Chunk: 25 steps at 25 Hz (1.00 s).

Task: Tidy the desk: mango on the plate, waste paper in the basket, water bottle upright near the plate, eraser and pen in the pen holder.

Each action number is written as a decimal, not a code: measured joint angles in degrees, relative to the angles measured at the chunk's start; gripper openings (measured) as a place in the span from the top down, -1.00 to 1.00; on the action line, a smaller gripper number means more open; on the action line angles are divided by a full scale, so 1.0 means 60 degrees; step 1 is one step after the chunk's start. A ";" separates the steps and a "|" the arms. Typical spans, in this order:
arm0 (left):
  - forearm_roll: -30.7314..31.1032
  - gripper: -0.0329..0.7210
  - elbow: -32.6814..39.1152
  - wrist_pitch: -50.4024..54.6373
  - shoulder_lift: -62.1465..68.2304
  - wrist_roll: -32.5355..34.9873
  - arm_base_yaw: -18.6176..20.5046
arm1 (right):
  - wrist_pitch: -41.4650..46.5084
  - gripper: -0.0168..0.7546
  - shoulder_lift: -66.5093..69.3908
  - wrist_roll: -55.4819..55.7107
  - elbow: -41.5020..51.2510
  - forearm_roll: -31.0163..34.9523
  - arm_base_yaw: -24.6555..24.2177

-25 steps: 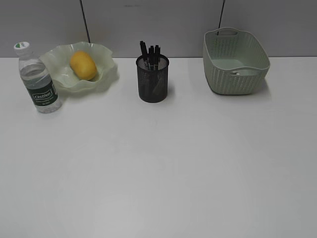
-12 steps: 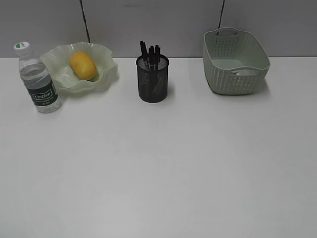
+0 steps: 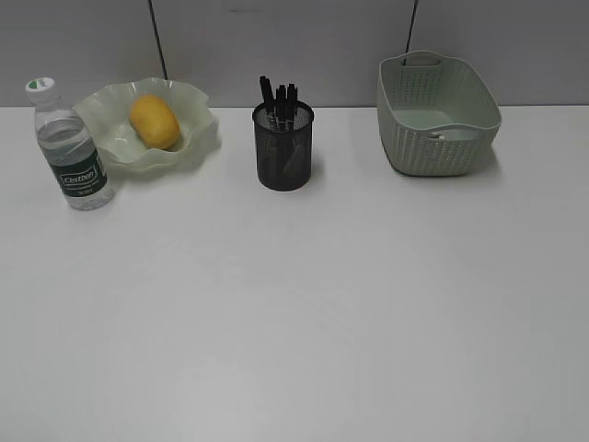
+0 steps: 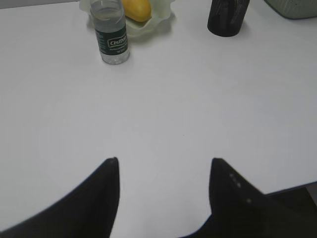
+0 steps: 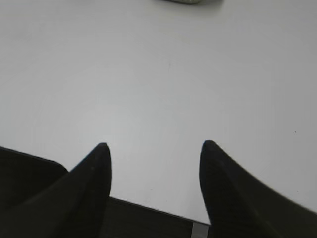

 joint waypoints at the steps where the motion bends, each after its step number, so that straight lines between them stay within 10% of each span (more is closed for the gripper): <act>1: 0.0000 -0.24 0.0000 0.0000 0.0000 0.0000 0.0051 | 0.0000 -0.23 0.0000 0.0000 0.0000 0.0000 0.0000; 16: 0.0000 -0.22 0.0008 -0.0051 -0.0625 0.0000 0.2494 | -0.0001 -0.23 -0.1215 0.0000 0.0000 0.0030 -0.2848; 25: 0.0000 -0.21 0.0008 -0.0051 -0.0634 0.0000 0.2584 | 0.0005 -0.23 -0.1434 0.0000 0.0000 0.0030 -0.2923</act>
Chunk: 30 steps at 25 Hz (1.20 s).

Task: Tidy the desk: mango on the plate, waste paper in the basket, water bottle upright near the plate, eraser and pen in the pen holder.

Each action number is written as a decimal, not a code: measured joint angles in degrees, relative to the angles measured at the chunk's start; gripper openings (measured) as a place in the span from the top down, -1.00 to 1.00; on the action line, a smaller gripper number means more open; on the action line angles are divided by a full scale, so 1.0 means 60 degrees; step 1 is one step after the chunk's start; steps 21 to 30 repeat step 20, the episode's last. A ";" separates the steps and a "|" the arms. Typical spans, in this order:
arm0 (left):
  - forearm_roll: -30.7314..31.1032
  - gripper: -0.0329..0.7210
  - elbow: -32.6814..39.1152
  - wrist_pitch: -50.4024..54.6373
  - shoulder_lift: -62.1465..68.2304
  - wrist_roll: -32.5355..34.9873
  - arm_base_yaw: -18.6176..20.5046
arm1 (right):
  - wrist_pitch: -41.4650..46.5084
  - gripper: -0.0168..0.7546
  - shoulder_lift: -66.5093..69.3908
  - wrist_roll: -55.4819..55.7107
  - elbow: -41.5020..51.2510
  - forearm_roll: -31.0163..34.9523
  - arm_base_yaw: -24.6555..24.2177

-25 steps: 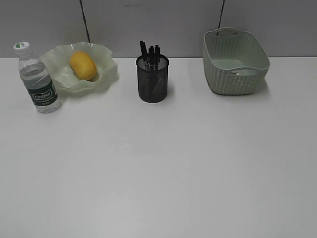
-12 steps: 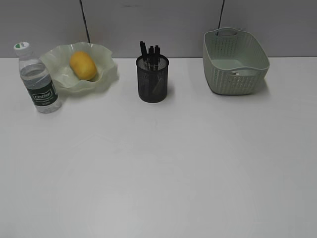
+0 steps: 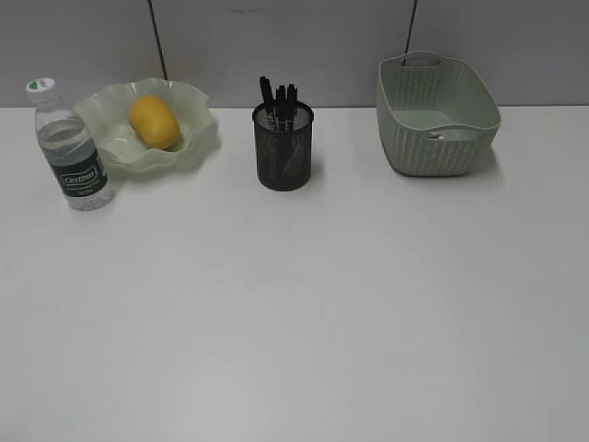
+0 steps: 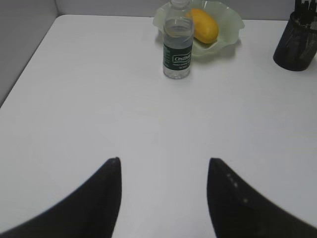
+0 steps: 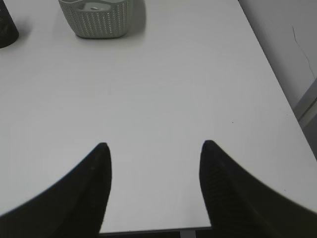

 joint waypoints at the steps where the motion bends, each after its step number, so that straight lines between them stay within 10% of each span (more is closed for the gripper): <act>1: 0.0000 -0.21 0.0000 0.0000 0.0000 0.0000 0.0000 | 0.0000 -0.23 0.0000 0.0000 0.0000 0.0000 0.0000; 30: 0.0000 -0.10 0.0000 0.0000 0.0000 0.0000 0.0000 | 0.0000 -0.23 0.0000 0.0000 0.0000 0.0000 0.0000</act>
